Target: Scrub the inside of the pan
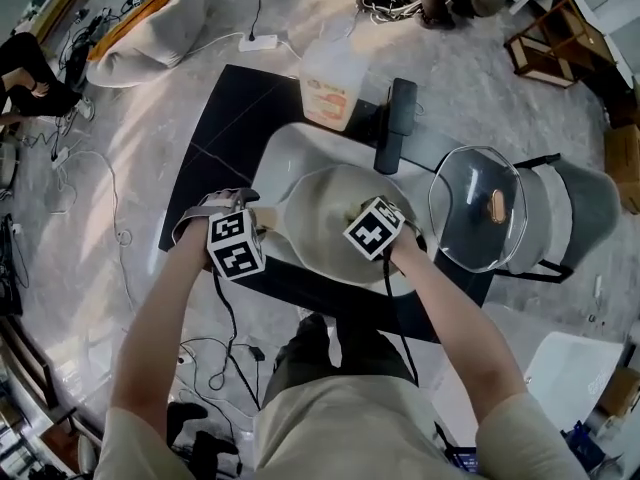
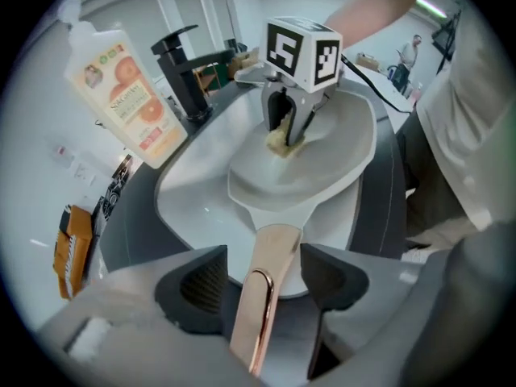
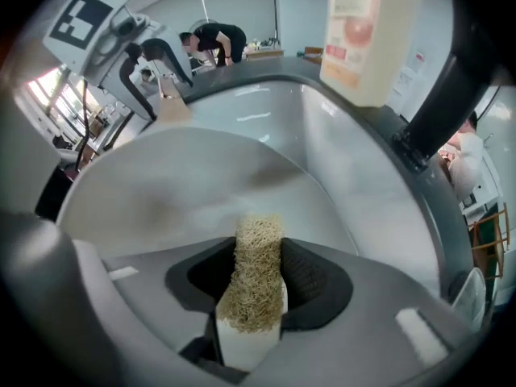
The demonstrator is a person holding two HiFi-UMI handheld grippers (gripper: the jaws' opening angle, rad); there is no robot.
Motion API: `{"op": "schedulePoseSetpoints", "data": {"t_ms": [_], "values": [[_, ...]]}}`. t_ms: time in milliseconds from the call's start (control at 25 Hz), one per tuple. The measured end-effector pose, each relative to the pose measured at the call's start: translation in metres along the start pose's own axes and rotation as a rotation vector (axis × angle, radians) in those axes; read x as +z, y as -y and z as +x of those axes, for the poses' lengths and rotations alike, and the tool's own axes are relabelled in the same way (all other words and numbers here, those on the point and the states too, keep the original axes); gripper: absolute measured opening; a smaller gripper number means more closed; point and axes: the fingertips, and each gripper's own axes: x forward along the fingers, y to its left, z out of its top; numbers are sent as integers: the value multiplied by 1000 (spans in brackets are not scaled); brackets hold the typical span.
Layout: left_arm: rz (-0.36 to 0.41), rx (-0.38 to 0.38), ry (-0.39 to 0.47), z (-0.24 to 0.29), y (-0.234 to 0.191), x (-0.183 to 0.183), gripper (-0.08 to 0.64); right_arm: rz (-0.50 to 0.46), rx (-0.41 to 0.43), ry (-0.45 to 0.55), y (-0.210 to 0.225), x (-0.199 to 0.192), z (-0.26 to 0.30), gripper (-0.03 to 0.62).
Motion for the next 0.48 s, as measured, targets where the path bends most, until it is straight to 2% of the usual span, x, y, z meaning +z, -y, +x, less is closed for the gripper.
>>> {"op": "schedulePoseSetpoints", "data": {"t_ms": [160,280,480], "values": [[-162,6,146,-37,-1,20,291,29,-9,153,-7,19,-37,174],[-226,45,230,-64,-1,34,291,74,-33,278,-7,31,-68,175],[-317,89,358,-106,4,56,287,115,-87,426,-6,38,-124,174]]}}
